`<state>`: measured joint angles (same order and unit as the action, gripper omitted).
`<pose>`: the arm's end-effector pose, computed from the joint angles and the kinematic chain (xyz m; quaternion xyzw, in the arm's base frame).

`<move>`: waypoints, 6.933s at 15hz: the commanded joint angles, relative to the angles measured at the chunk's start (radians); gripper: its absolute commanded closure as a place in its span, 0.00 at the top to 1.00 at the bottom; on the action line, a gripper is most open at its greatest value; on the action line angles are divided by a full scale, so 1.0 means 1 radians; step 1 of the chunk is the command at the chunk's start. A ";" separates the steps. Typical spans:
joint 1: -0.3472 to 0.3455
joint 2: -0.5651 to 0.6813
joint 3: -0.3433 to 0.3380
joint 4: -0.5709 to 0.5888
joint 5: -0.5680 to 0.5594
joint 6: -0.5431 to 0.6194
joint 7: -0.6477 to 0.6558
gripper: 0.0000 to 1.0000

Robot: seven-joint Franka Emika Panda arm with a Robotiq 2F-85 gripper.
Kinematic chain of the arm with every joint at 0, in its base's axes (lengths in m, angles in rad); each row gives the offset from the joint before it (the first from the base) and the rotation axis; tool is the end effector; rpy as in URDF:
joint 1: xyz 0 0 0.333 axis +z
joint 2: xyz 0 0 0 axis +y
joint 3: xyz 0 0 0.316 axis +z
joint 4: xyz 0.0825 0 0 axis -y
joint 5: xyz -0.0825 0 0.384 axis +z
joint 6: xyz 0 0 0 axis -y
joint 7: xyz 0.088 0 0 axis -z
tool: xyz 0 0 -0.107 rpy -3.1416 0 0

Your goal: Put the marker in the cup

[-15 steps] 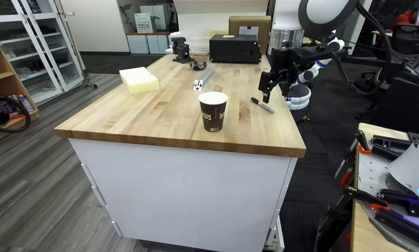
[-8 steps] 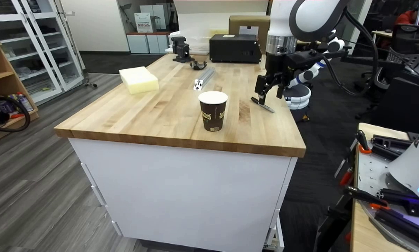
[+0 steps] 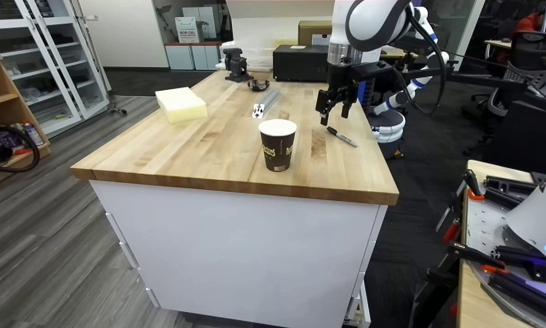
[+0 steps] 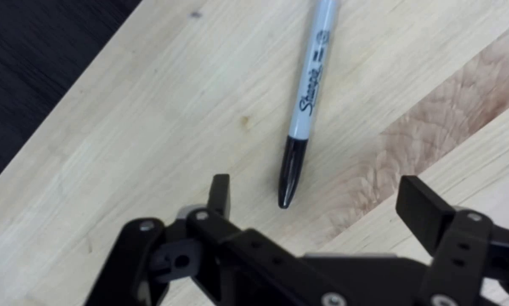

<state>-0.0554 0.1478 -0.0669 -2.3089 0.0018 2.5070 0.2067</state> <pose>0.5243 -0.0645 0.2859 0.9861 -0.1639 0.0255 0.0033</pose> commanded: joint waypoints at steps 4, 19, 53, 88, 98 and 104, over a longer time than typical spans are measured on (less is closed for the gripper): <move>-0.034 0.114 -0.013 0.124 0.062 -0.109 -0.081 1.00; -0.031 0.124 -0.013 0.121 0.075 -0.150 -0.072 0.10; 0.233 -0.095 0.238 0.257 -0.087 -0.393 -0.064 0.06; 0.260 0.186 0.206 0.572 -0.145 -0.413 -0.099 0.06; 0.263 0.269 0.197 0.677 -0.153 -0.420 -0.111 0.06; 0.257 0.259 0.192 0.675 -0.150 -0.381 -0.115 0.06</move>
<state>0.1988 0.4131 0.1358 -1.6453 -0.1536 2.1150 0.1131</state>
